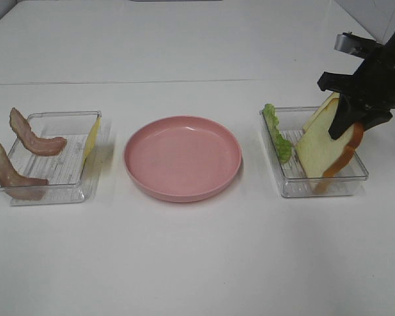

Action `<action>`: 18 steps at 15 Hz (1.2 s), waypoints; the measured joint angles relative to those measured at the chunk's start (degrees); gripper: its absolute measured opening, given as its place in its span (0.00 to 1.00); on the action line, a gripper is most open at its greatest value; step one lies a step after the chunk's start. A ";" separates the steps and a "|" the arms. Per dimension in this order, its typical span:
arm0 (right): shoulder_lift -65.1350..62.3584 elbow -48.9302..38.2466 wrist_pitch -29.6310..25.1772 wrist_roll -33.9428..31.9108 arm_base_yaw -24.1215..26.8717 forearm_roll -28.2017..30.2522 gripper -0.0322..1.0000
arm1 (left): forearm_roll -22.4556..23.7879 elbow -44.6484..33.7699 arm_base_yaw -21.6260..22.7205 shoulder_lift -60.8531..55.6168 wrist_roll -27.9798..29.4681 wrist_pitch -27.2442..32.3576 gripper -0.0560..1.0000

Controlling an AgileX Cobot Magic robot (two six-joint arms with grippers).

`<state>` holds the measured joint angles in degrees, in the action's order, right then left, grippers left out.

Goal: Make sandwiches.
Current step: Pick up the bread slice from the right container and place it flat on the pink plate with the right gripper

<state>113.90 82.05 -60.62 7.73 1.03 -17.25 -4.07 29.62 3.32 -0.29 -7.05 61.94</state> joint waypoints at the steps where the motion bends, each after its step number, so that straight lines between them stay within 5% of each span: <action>1: 0.00 0.00 -0.52 0.00 0.00 0.00 0.26 | 0.00 0.00 0.00 0.00 0.00 0.00 0.99; 10: -10.20 0.00 -4.93 -0.57 0.00 -8.54 0.26 | 0.00 0.00 0.00 0.00 0.00 0.00 0.99; 13: -14.67 -0.74 -3.67 0.97 -0.11 -15.93 0.26 | 0.00 0.00 0.00 0.00 0.00 0.00 0.99; 18: -9.05 -3.78 8.08 4.01 -13.98 -29.28 0.26 | 0.00 0.00 0.00 0.00 0.00 0.00 0.99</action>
<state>104.85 78.27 -52.54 11.75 -12.95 -46.52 -4.07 29.62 3.32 -0.29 -7.05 61.94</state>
